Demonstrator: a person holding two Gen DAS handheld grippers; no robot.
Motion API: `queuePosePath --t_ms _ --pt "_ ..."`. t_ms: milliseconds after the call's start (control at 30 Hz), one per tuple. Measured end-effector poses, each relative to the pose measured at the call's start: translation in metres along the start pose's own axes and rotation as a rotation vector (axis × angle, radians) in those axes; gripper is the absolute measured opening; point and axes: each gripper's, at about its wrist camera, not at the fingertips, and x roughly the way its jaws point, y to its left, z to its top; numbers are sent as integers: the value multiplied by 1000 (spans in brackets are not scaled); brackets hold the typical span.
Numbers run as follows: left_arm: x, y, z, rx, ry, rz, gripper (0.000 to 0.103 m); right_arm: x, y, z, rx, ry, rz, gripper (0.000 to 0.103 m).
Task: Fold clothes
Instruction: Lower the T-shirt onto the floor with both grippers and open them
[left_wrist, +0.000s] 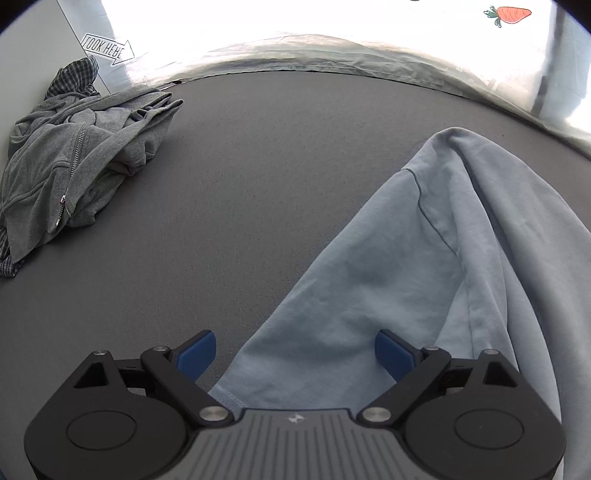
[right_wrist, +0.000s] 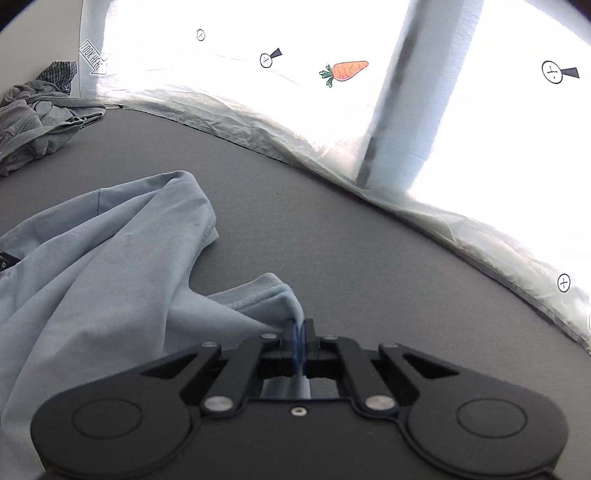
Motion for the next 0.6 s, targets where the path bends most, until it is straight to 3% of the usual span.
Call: queuePosePath --t_ms 167,333,400,467,500,600 --pt "-3 -7 0 30 -8 -6 94 32 -106 21 -11 -61 -296 1" --pt "-7 -21 -3 77 -38 -8 92 65 -155 21 136 82 -273 4" --pt "-9 -26 -3 115 -52 -3 88 63 -150 11 130 96 -293 13" --pt "-9 -27 -3 131 -57 -10 86 48 -150 2 202 86 -282 30" --pt "-10 -27 -3 128 -57 -21 84 39 -151 -3 249 80 -273 33" --pt "-9 -21 -3 71 -43 -85 62 8 -150 -30 391 101 -268 37"
